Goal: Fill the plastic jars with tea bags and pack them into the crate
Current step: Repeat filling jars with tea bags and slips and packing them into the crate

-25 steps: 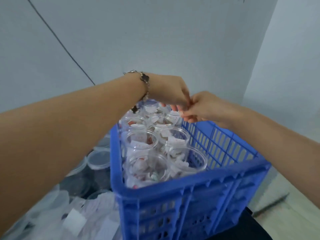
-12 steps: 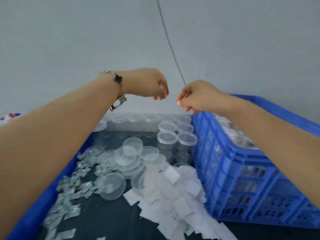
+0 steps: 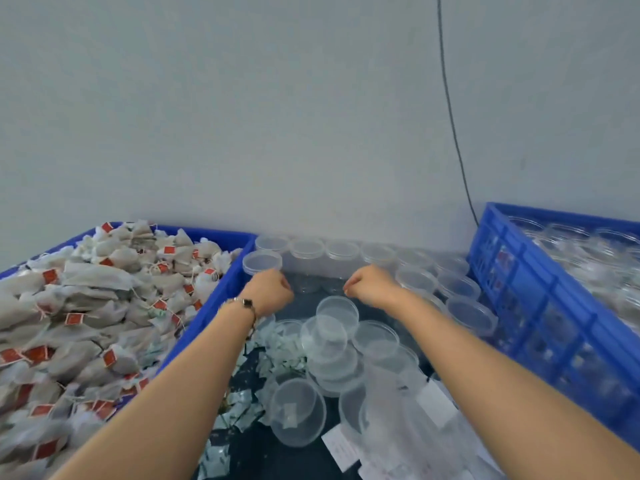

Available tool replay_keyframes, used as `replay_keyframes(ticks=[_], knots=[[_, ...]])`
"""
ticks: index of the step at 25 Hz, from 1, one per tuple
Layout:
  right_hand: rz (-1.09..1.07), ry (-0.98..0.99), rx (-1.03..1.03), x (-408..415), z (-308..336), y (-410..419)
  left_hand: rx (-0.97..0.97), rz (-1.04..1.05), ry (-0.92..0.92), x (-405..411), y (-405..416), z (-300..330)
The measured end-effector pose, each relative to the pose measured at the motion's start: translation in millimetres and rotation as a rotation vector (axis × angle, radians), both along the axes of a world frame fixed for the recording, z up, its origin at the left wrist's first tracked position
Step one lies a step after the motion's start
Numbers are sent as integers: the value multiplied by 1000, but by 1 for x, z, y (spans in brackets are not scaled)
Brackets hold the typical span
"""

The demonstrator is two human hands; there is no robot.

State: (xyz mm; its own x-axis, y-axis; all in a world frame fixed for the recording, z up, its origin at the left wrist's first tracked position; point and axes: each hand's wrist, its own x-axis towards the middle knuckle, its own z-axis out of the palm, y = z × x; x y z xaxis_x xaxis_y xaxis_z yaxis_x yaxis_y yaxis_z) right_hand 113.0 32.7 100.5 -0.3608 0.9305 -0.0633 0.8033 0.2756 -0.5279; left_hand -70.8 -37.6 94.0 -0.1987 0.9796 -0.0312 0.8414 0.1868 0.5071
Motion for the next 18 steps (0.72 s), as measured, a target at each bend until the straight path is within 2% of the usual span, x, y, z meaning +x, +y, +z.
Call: replay_keyframes(ticks=[4, 7, 12, 18], knots=[[78, 77, -42, -57, -46, 41, -47, 227, -98, -31, 29, -44], [19, 246, -101, -88, -60, 65, -83, 337, -297, -39, 50, -53], [-12, 373, -213, -128, -76, 77, 76, 473, -451, -45, 64, -68], [-12, 464, -389, -145, -86, 83, 217, 414, -597, -56, 74, -88]])
